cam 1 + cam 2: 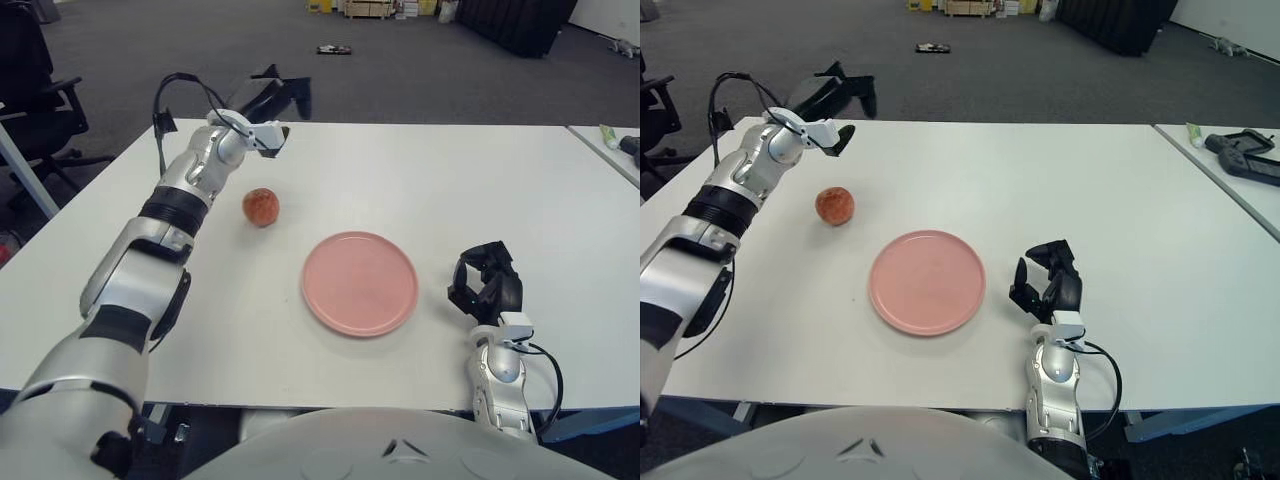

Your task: Put the apple into the plate.

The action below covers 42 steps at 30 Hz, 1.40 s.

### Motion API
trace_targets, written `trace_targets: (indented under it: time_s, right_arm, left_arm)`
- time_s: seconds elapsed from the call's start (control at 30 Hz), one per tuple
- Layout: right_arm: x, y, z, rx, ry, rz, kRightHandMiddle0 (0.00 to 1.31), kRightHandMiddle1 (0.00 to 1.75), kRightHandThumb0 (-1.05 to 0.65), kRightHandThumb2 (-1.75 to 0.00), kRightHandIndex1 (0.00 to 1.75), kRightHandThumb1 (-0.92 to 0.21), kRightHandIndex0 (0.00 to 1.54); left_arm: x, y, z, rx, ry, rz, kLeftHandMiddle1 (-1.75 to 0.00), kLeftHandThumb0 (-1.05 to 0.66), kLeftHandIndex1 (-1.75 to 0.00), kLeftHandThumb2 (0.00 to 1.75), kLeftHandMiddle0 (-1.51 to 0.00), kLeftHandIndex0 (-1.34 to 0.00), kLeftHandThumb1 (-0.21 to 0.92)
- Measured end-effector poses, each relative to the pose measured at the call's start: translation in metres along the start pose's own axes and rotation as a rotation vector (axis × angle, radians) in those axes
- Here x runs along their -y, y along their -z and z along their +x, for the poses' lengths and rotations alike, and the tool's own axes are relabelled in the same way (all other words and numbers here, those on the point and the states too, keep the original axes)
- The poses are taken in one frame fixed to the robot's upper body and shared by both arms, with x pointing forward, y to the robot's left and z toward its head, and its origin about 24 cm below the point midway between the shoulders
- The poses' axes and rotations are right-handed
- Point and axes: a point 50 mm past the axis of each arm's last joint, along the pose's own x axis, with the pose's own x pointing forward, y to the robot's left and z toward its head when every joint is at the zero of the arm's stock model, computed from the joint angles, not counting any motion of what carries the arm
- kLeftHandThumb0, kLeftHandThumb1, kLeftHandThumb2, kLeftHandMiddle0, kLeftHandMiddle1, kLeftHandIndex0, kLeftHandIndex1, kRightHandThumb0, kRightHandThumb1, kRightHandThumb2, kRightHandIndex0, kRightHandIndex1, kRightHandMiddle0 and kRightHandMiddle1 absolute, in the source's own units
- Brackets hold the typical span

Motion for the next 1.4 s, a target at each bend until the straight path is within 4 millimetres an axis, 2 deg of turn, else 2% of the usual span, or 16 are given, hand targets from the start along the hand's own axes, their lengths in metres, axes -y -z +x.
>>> trace_targets:
  time_s: [0.17, 0.23, 0.37, 0.43, 0.47, 0.5, 0.53, 0.57, 0.6, 0.67, 0.7, 0.8, 0.9, 1.1, 1.4]
  right_arm:
    - [0.000, 0.001, 0.000, -0.003, 0.008, 0.000, 0.40, 1.75, -0.40, -0.98, 1.40, -0.59, 0.60]
    - [0.000, 0.001, 0.000, -0.004, 0.008, 0.001, 0.40, 1.75, -0.40, -0.98, 1.40, -0.59, 0.60]
    - [-0.001, 0.002, 0.000, -0.007, 0.007, 0.003, 0.40, 1.75, -0.40, -0.98, 1.40, -0.59, 0.60]
    - [-0.001, 0.002, 0.000, -0.011, 0.006, 0.004, 0.40, 1.75, -0.40, -0.98, 1.40, -0.59, 0.60]
    - [-0.001, 0.003, 0.000, -0.013, 0.006, 0.004, 0.40, 1.75, -0.40, -0.98, 1.40, -0.59, 0.60]
    - [-0.001, 0.003, 0.000, -0.015, 0.006, 0.004, 0.40, 1.75, -0.40, -0.98, 1.40, -0.59, 0.61]
    - [-0.001, 0.004, 0.000, -0.016, 0.006, 0.005, 0.40, 1.75, -0.40, -0.99, 1.41, -0.58, 0.61]
    - [-0.001, 0.004, 0.000, -0.017, 0.006, 0.005, 0.40, 1.75, -0.40, -0.99, 1.41, -0.58, 0.61]
    - [-0.001, 0.004, 0.000, -0.016, 0.006, 0.005, 0.40, 1.75, -0.40, -0.99, 1.41, -0.58, 0.61]
    - [-0.001, 0.004, 0.000, -0.013, 0.005, 0.006, 0.41, 1.75, -0.40, -0.99, 1.42, -0.58, 0.60]
    - [-0.001, 0.004, 0.000, -0.012, 0.005, 0.006, 0.41, 1.75, -0.40, -0.99, 1.42, -0.58, 0.60]
    - [-0.001, 0.004, 0.000, -0.011, 0.005, 0.006, 0.40, 1.75, -0.40, -0.99, 1.42, -0.58, 0.61]
    - [-0.001, 0.004, 0.000, -0.011, 0.005, 0.007, 0.40, 1.75, -0.40, -0.99, 1.42, -0.58, 0.61]
    - [-0.001, 0.003, -0.001, -0.008, 0.007, 0.006, 0.40, 1.75, -0.40, -0.99, 1.42, -0.58, 0.60]
    - [0.000, 0.003, -0.002, -0.007, 0.004, 0.005, 0.41, 1.75, -0.40, -0.99, 1.41, -0.58, 0.60]
  left_arm:
    - [0.004, 0.001, -0.001, 0.015, 0.033, -0.001, -1.66, 0.00, -1.75, 1.66, -0.88, -0.62, 0.00]
    - [0.009, 0.008, -0.002, -0.010, 0.064, -0.008, -1.64, 0.00, -1.75, 1.67, -0.90, -0.63, -0.02]
    - [0.023, 0.028, -0.008, -0.097, 0.140, -0.010, -1.72, -0.01, -1.71, 1.68, -0.89, -0.62, -0.01]
    - [0.031, 0.038, -0.012, -0.149, 0.187, 0.010, -1.73, -0.01, -1.73, 1.51, -0.77, -0.48, 0.15]
    - [0.035, 0.043, -0.014, -0.172, 0.209, 0.022, -1.73, -0.01, -1.73, 1.47, -0.74, -0.45, 0.18]
    - [0.039, 0.047, -0.016, -0.196, 0.236, 0.037, -1.70, -0.11, -1.67, 1.40, -0.58, -0.34, 0.21]
    - [0.043, 0.051, -0.019, -0.216, 0.263, 0.058, -1.32, -0.31, -1.34, 1.28, -0.37, -0.22, 0.26]
    - [0.046, 0.054, -0.020, -0.232, 0.286, 0.081, -1.06, -0.44, -1.11, 1.17, -0.24, -0.14, 0.31]
    - [0.050, 0.057, -0.023, -0.250, 0.314, 0.110, -0.91, -0.50, -0.97, 1.12, -0.19, -0.11, 0.34]
    - [0.057, 0.064, -0.028, -0.284, 0.357, 0.167, -0.44, -0.68, -0.53, 0.96, -0.08, -0.05, 0.45]
    - [0.060, 0.067, -0.031, -0.297, 0.370, 0.195, -0.28, -0.73, -0.38, 0.91, -0.05, -0.03, 0.48]
    - [0.069, 0.074, -0.039, -0.330, 0.396, 0.265, -0.09, -0.85, -0.13, 0.79, -0.02, -0.01, 0.56]
    - [0.076, 0.078, -0.046, -0.352, 0.410, 0.313, -0.03, -0.95, -0.04, 0.66, 0.00, 0.00, 0.61]
    - [0.089, 0.084, -0.056, -0.406, 0.451, 0.351, 0.00, -1.04, 0.00, 0.45, 0.00, 0.00, 0.73]
    - [0.093, 0.087, -0.059, -0.467, 0.500, 0.384, 0.00, -1.04, 0.00, 0.35, 0.00, 0.00, 0.76]
